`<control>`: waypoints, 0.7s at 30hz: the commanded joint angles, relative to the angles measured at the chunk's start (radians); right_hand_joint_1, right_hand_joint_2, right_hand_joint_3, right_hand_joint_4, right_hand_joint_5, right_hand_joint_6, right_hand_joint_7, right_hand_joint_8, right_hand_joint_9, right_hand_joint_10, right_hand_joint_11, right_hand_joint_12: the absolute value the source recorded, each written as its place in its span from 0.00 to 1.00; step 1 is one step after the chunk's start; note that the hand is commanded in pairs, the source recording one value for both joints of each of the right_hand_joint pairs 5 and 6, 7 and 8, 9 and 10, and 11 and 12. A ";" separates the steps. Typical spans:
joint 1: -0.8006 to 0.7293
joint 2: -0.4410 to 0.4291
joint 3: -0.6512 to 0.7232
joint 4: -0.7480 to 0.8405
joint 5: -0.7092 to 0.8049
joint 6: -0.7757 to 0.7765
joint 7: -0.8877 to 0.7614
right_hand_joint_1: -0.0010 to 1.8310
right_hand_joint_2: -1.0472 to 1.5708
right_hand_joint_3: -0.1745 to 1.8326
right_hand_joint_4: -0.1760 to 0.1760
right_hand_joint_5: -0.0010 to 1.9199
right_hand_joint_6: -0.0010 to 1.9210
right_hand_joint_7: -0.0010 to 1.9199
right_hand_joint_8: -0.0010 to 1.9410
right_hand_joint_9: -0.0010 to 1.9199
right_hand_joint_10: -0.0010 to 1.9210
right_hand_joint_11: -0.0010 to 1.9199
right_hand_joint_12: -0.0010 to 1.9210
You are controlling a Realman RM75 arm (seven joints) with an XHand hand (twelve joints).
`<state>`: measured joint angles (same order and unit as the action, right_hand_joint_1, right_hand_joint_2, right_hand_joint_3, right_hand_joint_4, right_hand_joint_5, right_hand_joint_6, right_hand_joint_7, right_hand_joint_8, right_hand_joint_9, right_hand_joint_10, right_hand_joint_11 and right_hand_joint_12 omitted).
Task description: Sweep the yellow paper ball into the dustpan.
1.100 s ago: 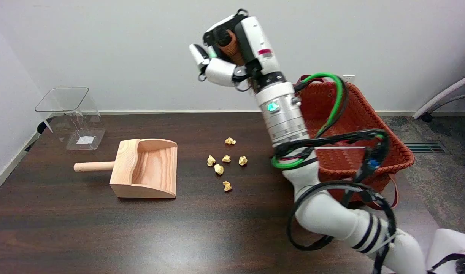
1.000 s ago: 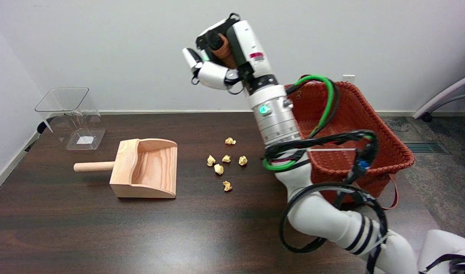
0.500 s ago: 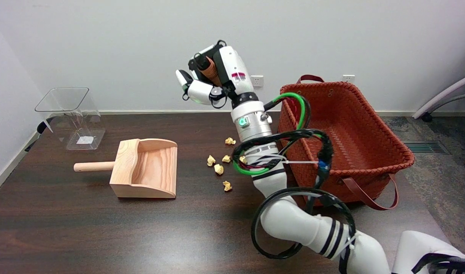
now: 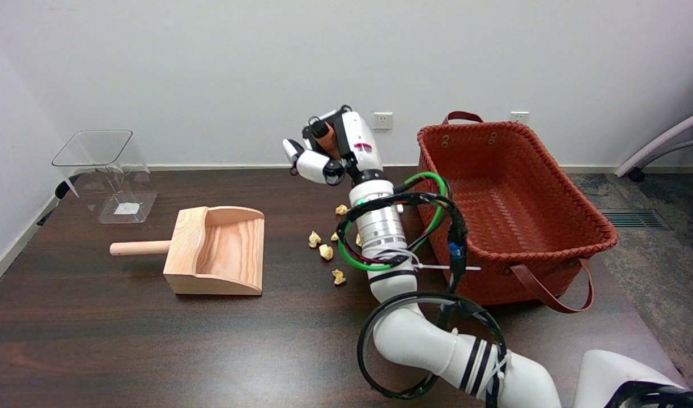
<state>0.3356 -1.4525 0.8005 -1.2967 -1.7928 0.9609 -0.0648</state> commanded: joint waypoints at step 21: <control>0.003 -0.086 0.005 0.239 0.108 0.087 0.227 0.69 0.93 0.32 0.50 1.00 1.00 1.00 0.99 1.00 1.00 1.00 1.00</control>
<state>0.3333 -1.4987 0.8039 -1.1272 -1.7300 1.0352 0.0317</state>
